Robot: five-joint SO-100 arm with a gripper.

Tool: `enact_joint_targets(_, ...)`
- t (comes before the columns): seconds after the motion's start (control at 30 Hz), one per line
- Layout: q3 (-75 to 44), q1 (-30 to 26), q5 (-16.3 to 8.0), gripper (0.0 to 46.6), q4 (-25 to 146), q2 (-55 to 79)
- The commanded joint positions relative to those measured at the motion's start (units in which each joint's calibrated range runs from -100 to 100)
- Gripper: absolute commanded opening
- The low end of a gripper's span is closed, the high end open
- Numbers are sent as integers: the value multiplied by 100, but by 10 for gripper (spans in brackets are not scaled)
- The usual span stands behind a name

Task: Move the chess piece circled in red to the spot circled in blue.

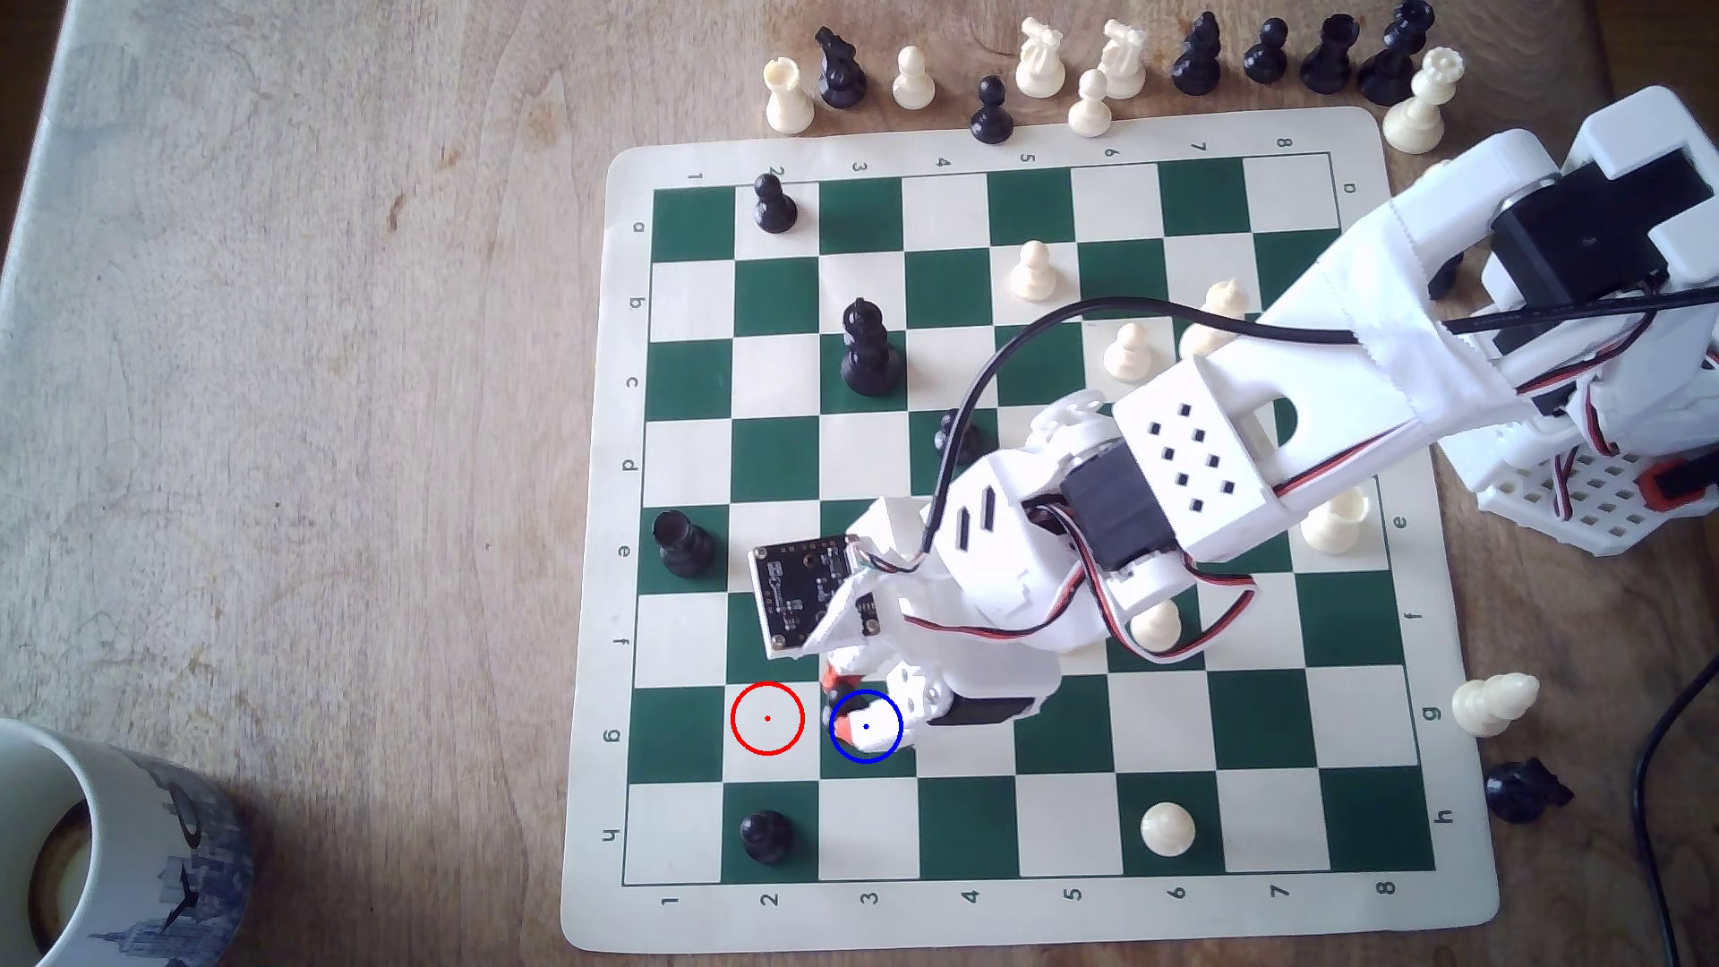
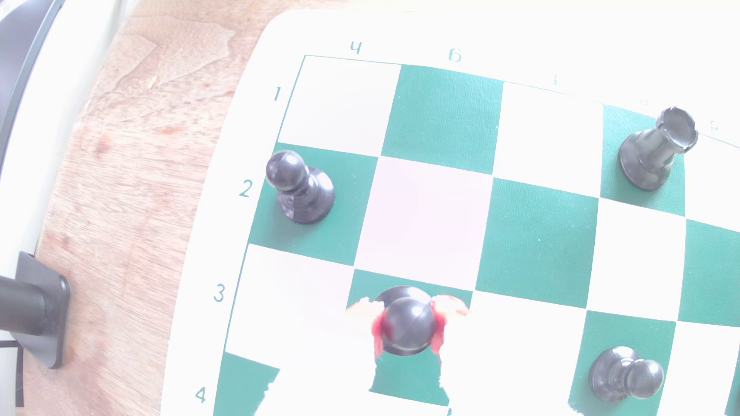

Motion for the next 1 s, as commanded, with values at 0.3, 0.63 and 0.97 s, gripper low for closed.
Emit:
enact_joint_targets(0.3,239,-58,-5,33,-410,-353)
enact_joint_targets(0.63,67,-128,0,33,-443,-5)
enact_joint_targets(0.97,-96,-81,39,33,-443,165)
